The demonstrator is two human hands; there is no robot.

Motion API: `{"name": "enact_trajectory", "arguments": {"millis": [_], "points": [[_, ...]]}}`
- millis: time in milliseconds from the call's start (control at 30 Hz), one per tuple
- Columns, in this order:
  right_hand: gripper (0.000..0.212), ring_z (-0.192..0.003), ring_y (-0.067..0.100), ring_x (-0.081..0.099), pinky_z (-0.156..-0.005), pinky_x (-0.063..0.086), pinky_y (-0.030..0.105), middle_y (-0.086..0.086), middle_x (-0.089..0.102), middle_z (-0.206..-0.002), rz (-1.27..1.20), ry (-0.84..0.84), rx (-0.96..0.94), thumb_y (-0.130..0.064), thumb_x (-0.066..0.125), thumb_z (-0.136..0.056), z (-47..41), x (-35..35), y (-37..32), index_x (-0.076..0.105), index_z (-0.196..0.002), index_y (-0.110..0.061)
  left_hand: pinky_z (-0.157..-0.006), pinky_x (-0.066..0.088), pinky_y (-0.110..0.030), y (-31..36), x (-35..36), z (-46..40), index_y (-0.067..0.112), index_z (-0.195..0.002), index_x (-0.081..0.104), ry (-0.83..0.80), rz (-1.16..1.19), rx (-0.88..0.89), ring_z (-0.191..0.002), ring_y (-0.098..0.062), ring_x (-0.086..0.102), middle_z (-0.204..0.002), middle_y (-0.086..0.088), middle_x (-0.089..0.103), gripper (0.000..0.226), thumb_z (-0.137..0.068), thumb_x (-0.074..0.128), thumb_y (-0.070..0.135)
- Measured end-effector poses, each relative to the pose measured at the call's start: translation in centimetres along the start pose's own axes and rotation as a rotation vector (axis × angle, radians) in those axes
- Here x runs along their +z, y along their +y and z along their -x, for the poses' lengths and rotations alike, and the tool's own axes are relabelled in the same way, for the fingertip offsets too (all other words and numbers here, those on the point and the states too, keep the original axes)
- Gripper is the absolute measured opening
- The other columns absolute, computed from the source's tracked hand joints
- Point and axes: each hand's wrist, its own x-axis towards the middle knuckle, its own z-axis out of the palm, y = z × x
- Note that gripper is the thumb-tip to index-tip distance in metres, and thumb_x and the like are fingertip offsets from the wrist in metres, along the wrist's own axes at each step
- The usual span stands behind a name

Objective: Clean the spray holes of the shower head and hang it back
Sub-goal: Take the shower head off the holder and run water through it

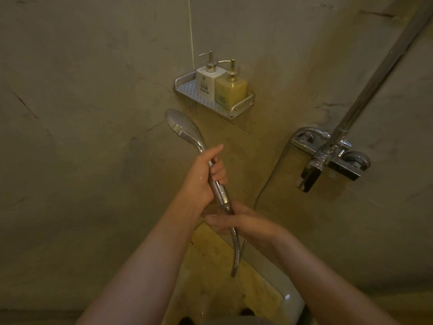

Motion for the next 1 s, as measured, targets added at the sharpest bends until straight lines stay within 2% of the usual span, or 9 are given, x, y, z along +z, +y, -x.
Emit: {"name": "enact_trajectory", "arguments": {"millis": [133,267,367,433,500,600,733,867,1000], "points": [[0.106,-0.133,-0.007,0.037,-0.108,0.037,0.017,-0.021,0.041,-0.144,0.049,-0.050,-0.070,-0.040,0.084,-0.067,0.0,-1.2,0.6,0.020,-0.151,-0.030,-0.037,0.025,-0.021,0.4,0.3,0.2,0.021,-0.060,0.037,-0.001,-0.037,0.026,-0.031,-0.008,0.026,-0.039,0.007,0.027,0.041,-0.093,0.061,0.024],[0.134,-0.151,0.011,0.005,-0.121,0.019,0.044,-0.017,0.008,-0.163,0.567,0.150,-0.004,-0.075,0.083,-0.048,-0.7,-2.3,2.1,0.000,-0.150,-0.054,-0.038,0.025,-0.020,0.9,0.6,0.3,0.021,-0.058,0.038,0.033,-0.051,0.056,-0.032,-0.009,0.025,-0.040,0.006,0.027,0.042,-0.094,0.061,0.022],[0.103,-0.139,0.014,0.037,-0.113,0.036,0.042,-0.007,0.043,-0.147,0.570,0.229,-0.051,-0.070,0.083,-0.055,-0.9,-1.7,2.2,0.035,-0.142,-0.043,-0.038,0.027,-0.020,1.0,0.9,0.2,0.021,-0.059,0.038,0.061,-0.055,0.077,-0.032,-0.009,0.025,-0.040,0.006,0.027,0.041,-0.093,0.061,0.021],[0.057,-0.101,0.010,0.063,-0.091,0.051,0.032,-0.005,0.066,-0.109,0.369,0.205,-0.156,-0.043,0.086,-0.070,-1.4,-1.2,1.8,0.061,-0.115,-0.020,-0.038,0.026,-0.021,0.8,1.1,0.0,0.021,-0.058,0.038,0.049,-0.044,0.088,-0.032,-0.010,0.024,-0.039,0.006,0.026,0.041,-0.092,0.061,0.020],[0.022,-0.065,0.012,0.059,-0.068,0.049,0.035,0.003,0.062,-0.072,0.271,0.222,-0.165,-0.023,0.080,-0.081,-1.7,-0.6,1.2,0.063,-0.080,-0.009,-0.039,0.024,-0.022,0.6,1.1,0.0,0.020,-0.057,0.037,0.027,-0.040,0.100,-0.032,-0.010,0.023,-0.039,0.005,0.026,0.042,-0.091,0.061,0.019],[0.038,-0.046,0.012,0.038,-0.047,0.038,0.031,0.003,0.036,-0.055,0.192,0.368,-0.141,-0.026,0.070,-0.088,-1.9,0.2,0.3,0.045,-0.063,-0.014,-0.040,0.027,-0.023,0.5,1.3,-0.2,0.020,-0.058,0.038,-0.020,-0.059,0.137,-0.034,-0.010,0.025,-0.040,0.005,0.028,0.042,-0.091,0.062,0.019],[0.046,-0.046,0.010,0.028,-0.046,0.023,0.026,-0.006,0.033,-0.048,0.189,0.523,-0.085,-0.025,0.068,-0.087,-1.9,0.5,-0.4,0.037,-0.052,-0.021,-0.045,0.032,-0.027,0.5,1.0,-0.4,0.022,-0.065,0.035,-0.131,-0.092,0.167,-0.039,-0.012,0.032,-0.046,0.004,0.032,0.040,-0.088,0.068,0.019],[0.043,-0.038,0.012,0.025,-0.039,0.017,0.021,-0.001,0.031,-0.046,-0.069,0.332,-0.016,-0.017,0.064,-0.091,-1.6,1.2,-1.0,0.039,-0.056,-0.020,-0.043,0.033,-0.025,0.3,-0.9,-0.7,0.019,-0.067,0.043,-0.383,0.115,0.109,-0.038,-0.010,0.037,-0.046,0.004,0.038,0.034,-0.079,0.075,0.019],[0.038,-0.037,0.006,0.018,-0.038,0.010,0.016,-0.005,0.025,-0.048,-0.208,0.063,0.083,-0.016,0.055,-0.095,-1.2,1.3,-1.6,0.035,-0.064,-0.026,-0.039,0.031,-0.025,0.0,-1.8,-1.1,0.015,-0.063,0.042,-0.781,0.314,-0.016,-0.031,-0.012,0.032,-0.041,0.002,0.034,0.039,-0.095,0.060,0.025]]}}
